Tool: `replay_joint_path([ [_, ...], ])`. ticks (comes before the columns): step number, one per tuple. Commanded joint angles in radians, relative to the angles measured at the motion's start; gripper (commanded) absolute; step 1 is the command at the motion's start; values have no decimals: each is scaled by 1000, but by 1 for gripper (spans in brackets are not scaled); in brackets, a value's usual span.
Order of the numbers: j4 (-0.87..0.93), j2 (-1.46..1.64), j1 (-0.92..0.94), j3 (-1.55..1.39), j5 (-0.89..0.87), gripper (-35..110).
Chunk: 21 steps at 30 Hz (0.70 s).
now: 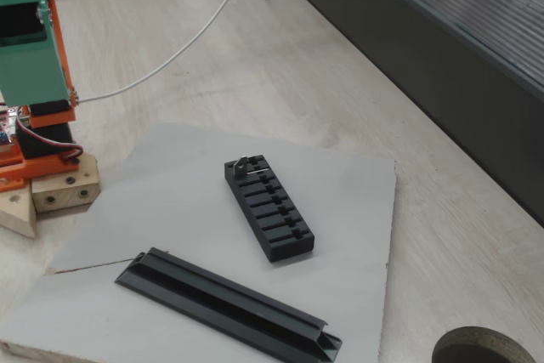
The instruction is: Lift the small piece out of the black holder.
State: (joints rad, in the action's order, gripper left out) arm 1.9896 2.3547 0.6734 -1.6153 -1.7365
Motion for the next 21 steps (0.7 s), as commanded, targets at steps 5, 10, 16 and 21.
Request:
replay_joint_path([
  [5, 26, 84, 0, 9, -21, 8],
  [10, 26, 84, 5, 9, -15, 8],
  [16, 23, 84, -5, 9, -21, 8],
  [21, 21, 83, -9, 9, -23, 8],
])
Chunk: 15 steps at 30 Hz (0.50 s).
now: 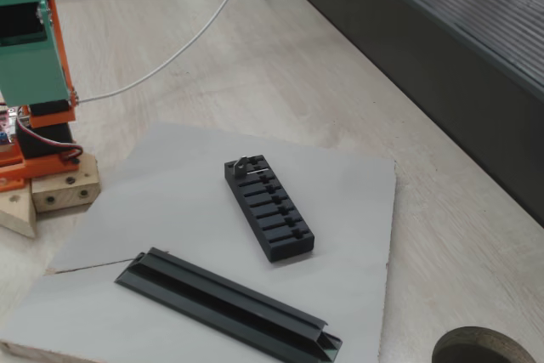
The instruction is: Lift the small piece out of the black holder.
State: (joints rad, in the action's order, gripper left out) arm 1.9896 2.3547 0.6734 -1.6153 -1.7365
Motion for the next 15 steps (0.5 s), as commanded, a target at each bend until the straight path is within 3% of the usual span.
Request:
replay_joint_path([
  [1, 21, 83, -11, 9, -23, 8],
  [7, 20, 51, -173, 9, -94, 8],
  [15, 20, -41, -445, 11, -569, 8],
])
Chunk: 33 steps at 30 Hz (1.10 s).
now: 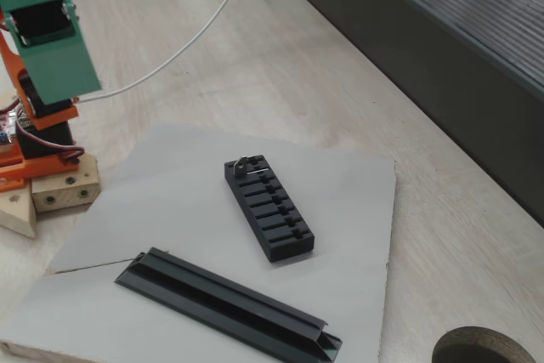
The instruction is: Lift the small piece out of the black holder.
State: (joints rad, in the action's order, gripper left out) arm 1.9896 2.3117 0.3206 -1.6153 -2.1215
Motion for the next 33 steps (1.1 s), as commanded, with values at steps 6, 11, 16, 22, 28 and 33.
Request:
replay_joint_path([
  [6, 20, -5, -278, 11, -379, 8],
  [11, 18, -106, -359, 14, -425, 8],
  [16, -28, -225, -453, 25, -425, 8],
  [22, -264, -308, -526, 11, -426, 8],
  [28, -311, -344, -529, 25, -426, 8],
  [33, -311, -354, -529, 25, -426, 8],
])
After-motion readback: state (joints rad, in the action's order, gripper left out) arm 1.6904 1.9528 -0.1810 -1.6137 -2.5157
